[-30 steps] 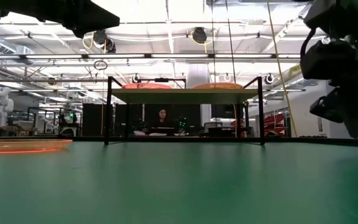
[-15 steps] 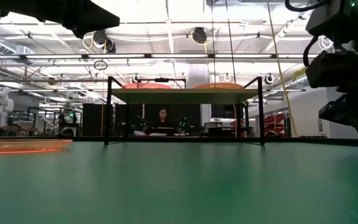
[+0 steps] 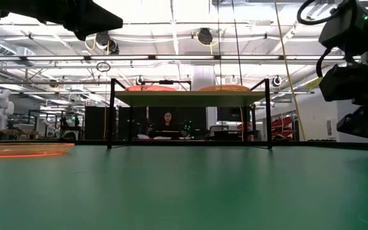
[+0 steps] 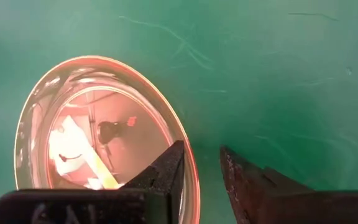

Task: Place and stack plates onto a shelf
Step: Stack the orange plate on top of the pink plate on the shelf

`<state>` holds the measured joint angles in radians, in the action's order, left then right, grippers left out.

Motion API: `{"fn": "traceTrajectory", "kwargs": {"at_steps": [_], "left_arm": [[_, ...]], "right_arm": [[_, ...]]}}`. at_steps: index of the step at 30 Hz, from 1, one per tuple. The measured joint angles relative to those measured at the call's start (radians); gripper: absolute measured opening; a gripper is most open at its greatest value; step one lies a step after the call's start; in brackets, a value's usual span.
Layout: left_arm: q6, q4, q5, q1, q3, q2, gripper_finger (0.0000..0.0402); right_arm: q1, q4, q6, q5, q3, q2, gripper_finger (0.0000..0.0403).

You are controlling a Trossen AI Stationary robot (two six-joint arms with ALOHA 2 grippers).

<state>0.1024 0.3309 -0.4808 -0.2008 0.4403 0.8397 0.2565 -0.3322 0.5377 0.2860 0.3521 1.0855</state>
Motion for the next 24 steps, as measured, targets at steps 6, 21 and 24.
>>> {"fn": "traceTrajectory", "kwargs": {"at_steps": [6, 21, 24], "left_arm": [[-0.002, 0.000, 0.000, 0.000, 0.000, 0.000, 0.0074], [0.008, 0.015, 0.000, 0.000, 0.000, 0.000, 0.0074], [0.019, 0.016, 0.000, 0.000, 0.000, 0.000, 0.0074]], "right_arm": [[0.001, 0.068, -0.027, 0.023, -0.005, -0.001, 0.0012], [-0.094, 0.435, -0.234, -0.227, 0.045, -0.053, 0.0000], [-0.145, 0.681, -0.379, -0.343, 0.069, -0.053, 0.0000]]}}
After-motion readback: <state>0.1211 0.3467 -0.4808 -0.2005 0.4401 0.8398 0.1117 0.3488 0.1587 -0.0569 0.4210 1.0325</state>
